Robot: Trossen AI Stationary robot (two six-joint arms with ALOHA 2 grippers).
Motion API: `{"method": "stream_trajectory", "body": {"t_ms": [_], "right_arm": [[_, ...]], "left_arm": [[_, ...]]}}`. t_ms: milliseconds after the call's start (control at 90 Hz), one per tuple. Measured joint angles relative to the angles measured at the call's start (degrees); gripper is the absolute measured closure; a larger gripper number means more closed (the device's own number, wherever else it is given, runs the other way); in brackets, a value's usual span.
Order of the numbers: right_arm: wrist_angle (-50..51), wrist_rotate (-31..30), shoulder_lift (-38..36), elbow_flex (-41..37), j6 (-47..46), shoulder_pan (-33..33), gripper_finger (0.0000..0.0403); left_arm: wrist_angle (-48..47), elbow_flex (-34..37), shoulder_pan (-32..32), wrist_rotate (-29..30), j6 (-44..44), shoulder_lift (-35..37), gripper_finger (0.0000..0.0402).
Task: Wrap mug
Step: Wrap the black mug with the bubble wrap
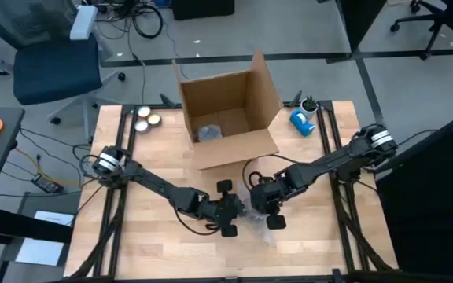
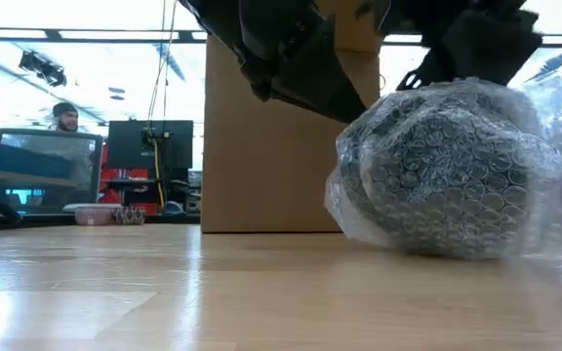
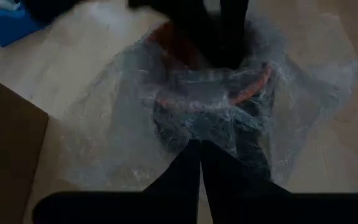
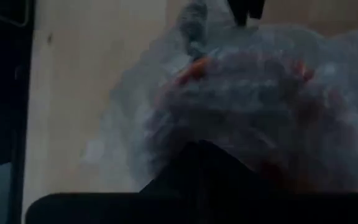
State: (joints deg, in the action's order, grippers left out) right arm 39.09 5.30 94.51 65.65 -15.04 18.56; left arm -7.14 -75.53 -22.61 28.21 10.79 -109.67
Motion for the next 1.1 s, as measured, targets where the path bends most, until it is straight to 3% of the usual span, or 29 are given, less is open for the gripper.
{"method": "stream_trajectory", "body": {"t_ms": [311,600,756,967,1100], "right_arm": [[-0.5,1.4,5.2,0.3,3.1,-2.2,0.0402],[7.2,-5.0,-0.3,5.2,3.2,-0.8,0.0402],[12.3,-4.7,-2.2,7.4,1.7,-0.5,0.0403],[11.0,-1.5,-2.7,7.5,1.7,0.5,0.0403],[4.7,-1.2,-2.7,5.2,4.4,1.3,0.0403]], "left_arm": [[0.0,0.0,0.0,-0.7,0.0,0.0,0.0402],[0.4,0.0,0.0,-2.1,0.0,-0.9,0.0402],[0.5,0.0,0.0,-2.1,0.0,-0.9,0.0402],[1.1,0.0,0.0,-2.0,0.0,-0.9,0.0402],[1.4,0.0,0.0,-2.0,0.0,-0.9,0.0402]]}}
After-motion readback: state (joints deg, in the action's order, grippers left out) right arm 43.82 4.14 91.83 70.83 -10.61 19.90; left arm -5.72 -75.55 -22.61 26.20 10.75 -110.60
